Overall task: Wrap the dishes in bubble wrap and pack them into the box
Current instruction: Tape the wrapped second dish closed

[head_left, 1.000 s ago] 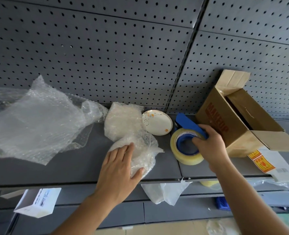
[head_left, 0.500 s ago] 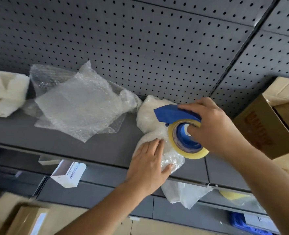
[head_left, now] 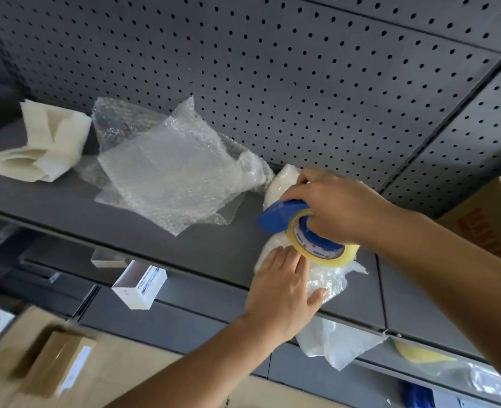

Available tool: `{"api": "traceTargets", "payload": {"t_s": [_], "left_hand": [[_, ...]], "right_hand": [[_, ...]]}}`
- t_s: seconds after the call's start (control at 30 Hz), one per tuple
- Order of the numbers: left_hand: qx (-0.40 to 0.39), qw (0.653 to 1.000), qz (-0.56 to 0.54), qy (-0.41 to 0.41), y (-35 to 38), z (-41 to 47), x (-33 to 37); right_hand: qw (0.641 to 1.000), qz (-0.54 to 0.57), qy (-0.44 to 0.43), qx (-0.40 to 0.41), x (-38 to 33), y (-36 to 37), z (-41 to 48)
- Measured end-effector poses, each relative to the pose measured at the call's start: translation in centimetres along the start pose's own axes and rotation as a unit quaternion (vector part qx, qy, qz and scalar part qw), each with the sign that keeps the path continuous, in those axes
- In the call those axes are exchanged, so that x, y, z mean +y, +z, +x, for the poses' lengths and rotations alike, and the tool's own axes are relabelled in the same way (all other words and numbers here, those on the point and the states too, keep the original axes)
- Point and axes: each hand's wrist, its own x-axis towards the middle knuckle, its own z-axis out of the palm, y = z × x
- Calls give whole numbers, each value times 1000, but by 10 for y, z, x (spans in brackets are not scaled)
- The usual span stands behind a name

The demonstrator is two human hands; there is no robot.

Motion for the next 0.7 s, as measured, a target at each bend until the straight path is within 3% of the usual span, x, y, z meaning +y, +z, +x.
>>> {"api": "traceTargets", "payload": {"t_s": [0.5, 0.7], "left_hand": [[19, 1000, -8, -19, 8, -2, 2], [46, 999, -16, -18, 11, -3, 1]], "right_hand": [[985, -141, -36, -94, -32, -7, 20], [983, -135, -28, -124, -35, -8, 19]]}}
